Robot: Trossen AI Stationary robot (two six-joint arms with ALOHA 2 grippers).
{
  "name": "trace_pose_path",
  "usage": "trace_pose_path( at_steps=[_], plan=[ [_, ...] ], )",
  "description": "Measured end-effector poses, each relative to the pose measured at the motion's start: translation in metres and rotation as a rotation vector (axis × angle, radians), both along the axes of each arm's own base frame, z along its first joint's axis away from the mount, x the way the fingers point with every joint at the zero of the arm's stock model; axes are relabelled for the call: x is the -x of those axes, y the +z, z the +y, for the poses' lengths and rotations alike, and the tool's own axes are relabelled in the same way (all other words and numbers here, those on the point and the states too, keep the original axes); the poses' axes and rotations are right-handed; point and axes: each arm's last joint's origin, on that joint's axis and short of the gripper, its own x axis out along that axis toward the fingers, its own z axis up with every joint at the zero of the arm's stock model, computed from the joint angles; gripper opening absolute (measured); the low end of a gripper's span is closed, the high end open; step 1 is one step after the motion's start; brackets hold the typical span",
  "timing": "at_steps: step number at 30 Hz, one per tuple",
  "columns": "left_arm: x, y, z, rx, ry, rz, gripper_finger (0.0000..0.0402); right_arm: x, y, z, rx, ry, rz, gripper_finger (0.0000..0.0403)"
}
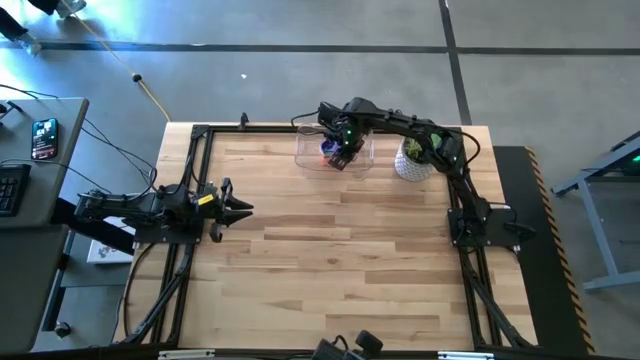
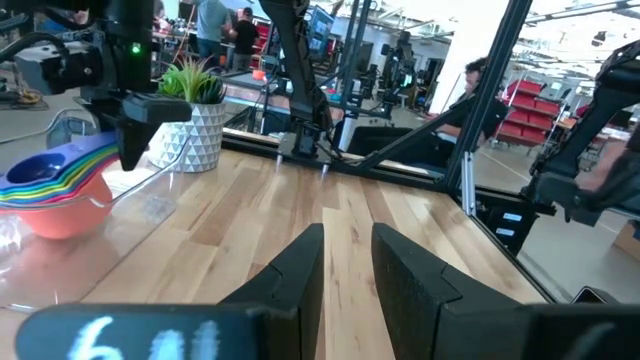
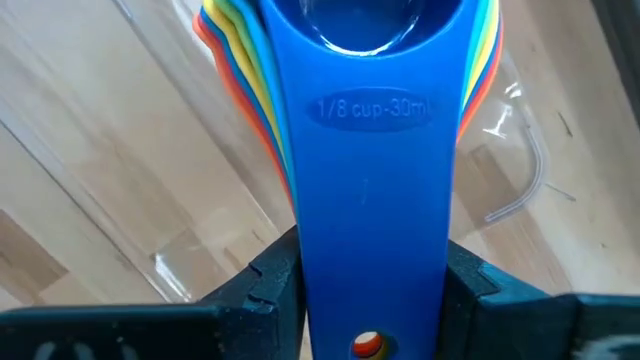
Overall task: Nest measuring cups in basket
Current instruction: Put the stacked measuring cups into the transparent bin
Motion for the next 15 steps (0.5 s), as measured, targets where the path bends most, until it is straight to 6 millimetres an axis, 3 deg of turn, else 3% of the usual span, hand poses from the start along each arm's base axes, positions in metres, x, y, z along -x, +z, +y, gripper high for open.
trace_pose_path(
  at_steps=[8, 15],
  plan=[
    [0.0, 0.0, 0.0, 0.0, 0.0, 0.0, 0.0078, -0.001, 0.0, 0.0016, 0.0, 0.004, -0.001, 0.0217],
    [0.0, 0.0, 0.0, 0.0, 0.0, 0.0, 0.0078, -0.0009, 0.0, 0.0014, 0.0, 0.003, -0.001, 0.0236]
  ],
)
